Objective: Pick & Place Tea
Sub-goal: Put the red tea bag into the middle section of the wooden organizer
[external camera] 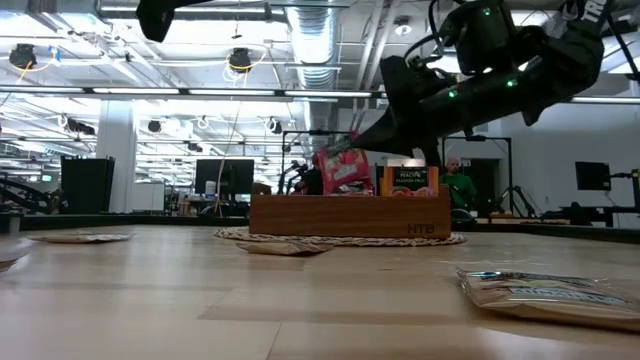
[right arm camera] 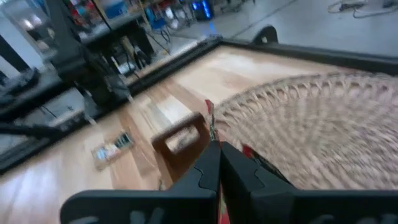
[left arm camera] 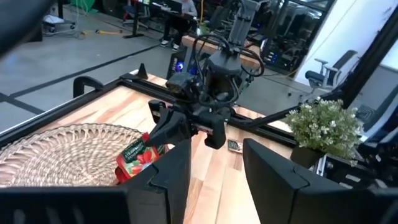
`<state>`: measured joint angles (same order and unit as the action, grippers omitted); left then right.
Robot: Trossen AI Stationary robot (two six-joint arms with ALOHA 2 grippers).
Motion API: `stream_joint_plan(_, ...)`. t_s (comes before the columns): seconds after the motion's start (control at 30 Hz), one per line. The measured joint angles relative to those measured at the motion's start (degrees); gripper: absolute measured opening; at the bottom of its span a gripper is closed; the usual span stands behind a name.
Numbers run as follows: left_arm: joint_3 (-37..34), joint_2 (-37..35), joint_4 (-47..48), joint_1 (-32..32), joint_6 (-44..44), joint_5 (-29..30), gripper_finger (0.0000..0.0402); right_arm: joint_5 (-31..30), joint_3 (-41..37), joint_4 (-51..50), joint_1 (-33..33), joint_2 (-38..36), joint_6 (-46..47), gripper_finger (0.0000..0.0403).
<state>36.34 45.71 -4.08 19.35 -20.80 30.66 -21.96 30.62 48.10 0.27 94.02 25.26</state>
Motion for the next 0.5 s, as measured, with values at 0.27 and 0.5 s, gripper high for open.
stream_joint_plan(0.27, 0.00, 0.00, 0.54, 0.00, 2.12, -1.43, 0.0138, -0.57, -0.01, 2.05, 0.93, 3.66, 0.68, 0.0000)
stream_joint_plan(0.5, 0.00, 0.02, 1.64, 0.00, 2.07, -1.75, 0.0138, -3.30, 0.05, 2.08, 0.96, 4.30, 0.29, 0.0000)
